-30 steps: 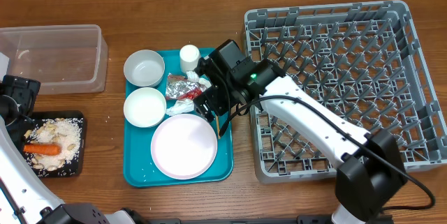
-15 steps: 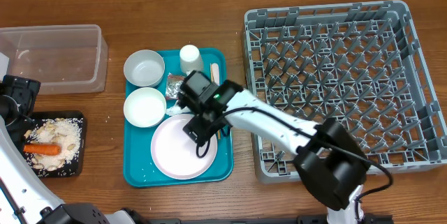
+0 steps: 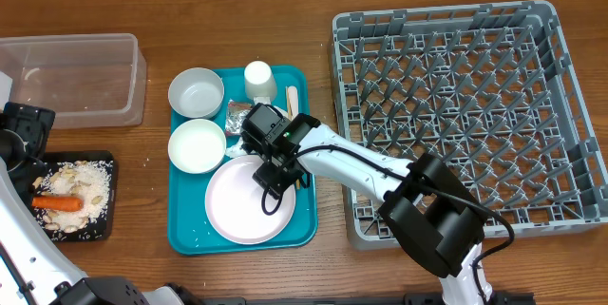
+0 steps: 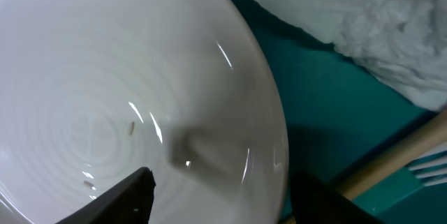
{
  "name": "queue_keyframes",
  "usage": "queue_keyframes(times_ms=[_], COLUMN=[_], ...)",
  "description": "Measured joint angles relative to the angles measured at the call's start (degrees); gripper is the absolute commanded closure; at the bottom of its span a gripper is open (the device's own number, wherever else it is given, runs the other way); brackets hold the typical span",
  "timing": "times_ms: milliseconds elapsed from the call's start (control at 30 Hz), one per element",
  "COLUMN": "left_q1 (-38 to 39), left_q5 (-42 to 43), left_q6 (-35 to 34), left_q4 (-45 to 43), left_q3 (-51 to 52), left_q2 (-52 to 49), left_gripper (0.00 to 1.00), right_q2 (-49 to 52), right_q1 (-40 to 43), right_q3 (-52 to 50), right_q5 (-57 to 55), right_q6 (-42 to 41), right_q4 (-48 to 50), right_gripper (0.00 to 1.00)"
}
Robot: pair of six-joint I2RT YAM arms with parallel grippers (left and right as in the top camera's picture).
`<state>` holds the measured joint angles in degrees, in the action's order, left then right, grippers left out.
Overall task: Sort waste into correct bins and load items into the dishwasher rack
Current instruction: 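Grasp the rim of the white plate with the right gripper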
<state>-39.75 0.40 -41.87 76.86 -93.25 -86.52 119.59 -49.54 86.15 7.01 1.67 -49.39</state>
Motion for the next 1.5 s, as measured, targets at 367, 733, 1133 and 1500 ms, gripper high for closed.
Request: queue_keyframes(times_ms=[367,733,1133,1500], left_q1=[0.00,0.00,0.00,0.00], left_q5=[0.00,-0.02,0.00,-0.02], left_q6=[0.00,0.00,0.00,0.00], left_q4=[0.02,0.04,0.02,0.02], left_q3=[0.00,0.00,0.00,0.00], left_q2=[-0.02,-0.02,-0.07,-0.07], left_gripper=[0.00,0.00,0.00,0.00], right_q2=[0.00,0.00,0.42,0.79], right_q1=[0.02,0.02,0.00,0.02], right_q3=[0.00,-0.02,-0.50,-1.09], right_q5=[-0.39,-0.39,-0.46,-0.63], right_q6=[-0.02,-0.87,-1.36,-1.57], right_q4=[0.66,1.20,1.68,1.81], right_gripper=[0.62,0.63,0.57,0.85])
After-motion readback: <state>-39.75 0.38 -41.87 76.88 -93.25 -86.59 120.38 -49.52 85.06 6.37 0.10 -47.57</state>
